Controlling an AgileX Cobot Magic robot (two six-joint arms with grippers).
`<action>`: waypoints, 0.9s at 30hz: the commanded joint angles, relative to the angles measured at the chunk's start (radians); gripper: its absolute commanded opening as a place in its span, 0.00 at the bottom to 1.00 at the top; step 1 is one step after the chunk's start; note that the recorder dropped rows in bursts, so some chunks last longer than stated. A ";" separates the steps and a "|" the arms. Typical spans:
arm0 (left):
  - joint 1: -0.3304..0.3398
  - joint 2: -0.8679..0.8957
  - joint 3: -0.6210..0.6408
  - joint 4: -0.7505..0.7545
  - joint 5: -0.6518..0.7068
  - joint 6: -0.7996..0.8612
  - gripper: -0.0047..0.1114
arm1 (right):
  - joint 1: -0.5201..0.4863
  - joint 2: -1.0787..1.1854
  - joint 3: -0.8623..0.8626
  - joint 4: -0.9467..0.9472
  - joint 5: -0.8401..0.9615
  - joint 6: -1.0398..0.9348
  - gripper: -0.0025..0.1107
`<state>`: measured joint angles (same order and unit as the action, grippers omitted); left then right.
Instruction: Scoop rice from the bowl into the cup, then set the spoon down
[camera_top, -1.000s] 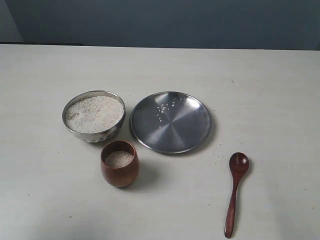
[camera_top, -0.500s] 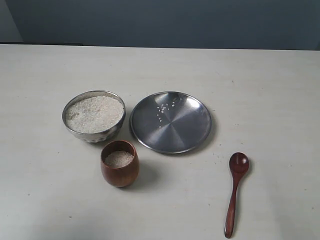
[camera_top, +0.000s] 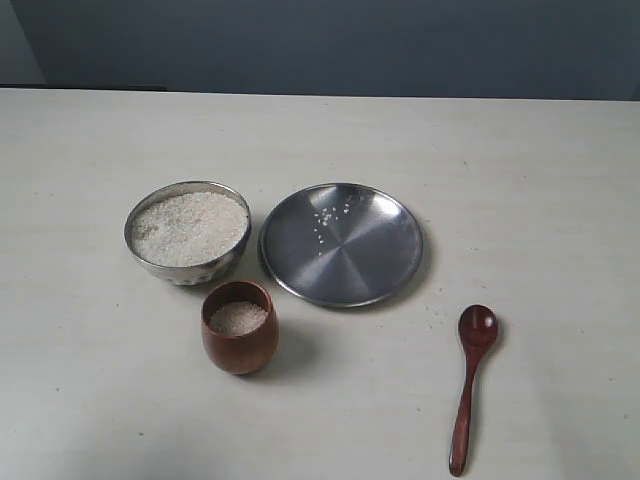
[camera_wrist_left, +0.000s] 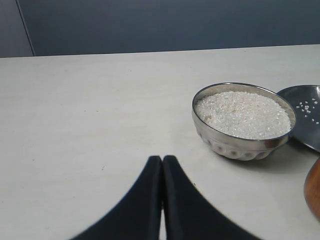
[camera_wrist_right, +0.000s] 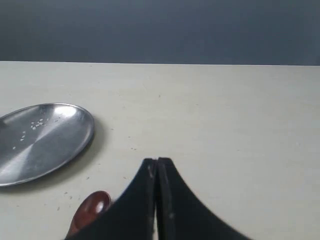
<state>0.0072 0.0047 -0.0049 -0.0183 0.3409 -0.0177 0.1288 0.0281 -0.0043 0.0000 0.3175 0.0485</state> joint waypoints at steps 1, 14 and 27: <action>0.001 -0.005 0.005 0.002 -0.006 -0.005 0.04 | 0.002 -0.007 0.004 -0.006 -0.014 -0.003 0.02; 0.001 -0.005 0.005 0.002 -0.006 -0.005 0.04 | 0.002 -0.007 0.004 0.132 -0.506 -0.003 0.02; 0.001 -0.005 0.005 0.002 -0.006 -0.005 0.04 | 0.002 -0.007 0.004 0.351 -0.499 0.128 0.02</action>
<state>0.0072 0.0047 -0.0049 -0.0183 0.3409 -0.0177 0.1288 0.0281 -0.0010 0.3039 -0.2516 0.1503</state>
